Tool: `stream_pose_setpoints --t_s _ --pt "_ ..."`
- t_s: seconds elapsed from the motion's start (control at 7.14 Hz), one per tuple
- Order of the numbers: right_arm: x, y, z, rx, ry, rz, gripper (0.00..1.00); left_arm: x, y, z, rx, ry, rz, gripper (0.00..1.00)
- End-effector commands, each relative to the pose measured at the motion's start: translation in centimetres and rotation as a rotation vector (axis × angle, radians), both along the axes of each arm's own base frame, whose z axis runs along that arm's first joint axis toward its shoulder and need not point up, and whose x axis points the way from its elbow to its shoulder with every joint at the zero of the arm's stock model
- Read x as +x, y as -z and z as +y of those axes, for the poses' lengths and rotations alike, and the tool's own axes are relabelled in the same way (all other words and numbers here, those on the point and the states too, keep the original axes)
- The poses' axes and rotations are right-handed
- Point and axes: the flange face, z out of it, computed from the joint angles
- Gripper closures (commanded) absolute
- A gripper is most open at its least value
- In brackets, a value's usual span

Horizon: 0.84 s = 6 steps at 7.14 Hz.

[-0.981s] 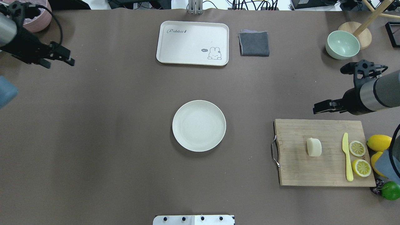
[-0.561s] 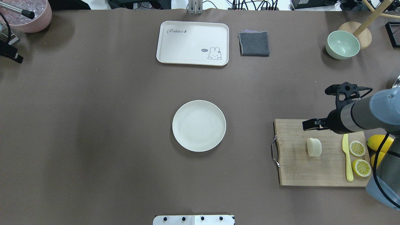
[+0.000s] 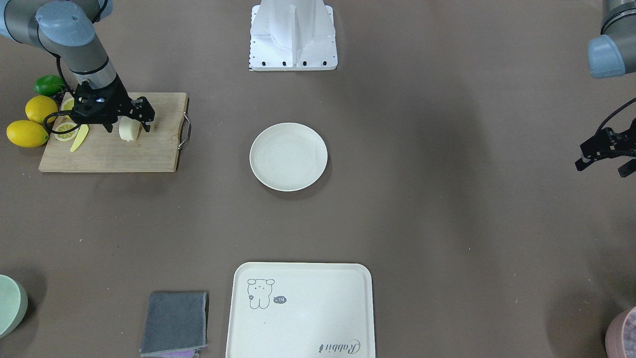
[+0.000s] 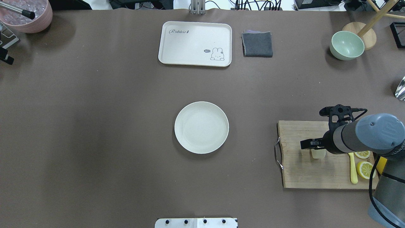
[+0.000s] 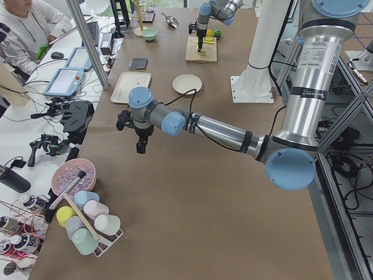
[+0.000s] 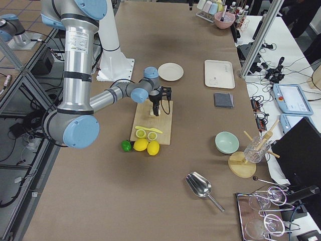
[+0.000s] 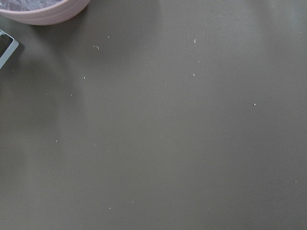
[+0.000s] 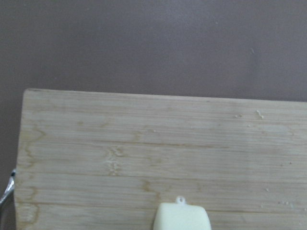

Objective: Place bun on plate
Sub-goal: 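Lower the right gripper onto the cream bun and grasp it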

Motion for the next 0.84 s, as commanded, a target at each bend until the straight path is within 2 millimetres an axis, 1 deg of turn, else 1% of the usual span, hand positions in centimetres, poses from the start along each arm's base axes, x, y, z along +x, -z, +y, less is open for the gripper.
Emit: stream_pose_setpoints --t_s 0.0,0.14,0.28,0.42,0.7 --pt "0.0 -1.1 0.8 0.005 0.001 0.031 0.42 -0.1 -0.1 0.0 -0.001 0.005 -0.005 0.02" --pt "0.2 -1.5 0.9 0.002 0.001 0.038 0.65 -0.1 -0.1 0.0 -0.002 0.006 -0.005 0.02" --pt "0.1 -1.5 1.1 0.000 0.005 0.039 0.65 -0.1 -0.1 0.0 -0.002 0.007 -0.004 0.02" --pt "-0.1 -1.1 1.1 0.002 0.009 0.028 0.66 -0.1 0.0 0.0 0.000 0.007 -0.004 0.02" --pt "-0.2 0.6 1.2 0.014 0.016 -0.005 0.68 -0.1 0.0 0.0 -0.002 0.008 -0.004 0.02"
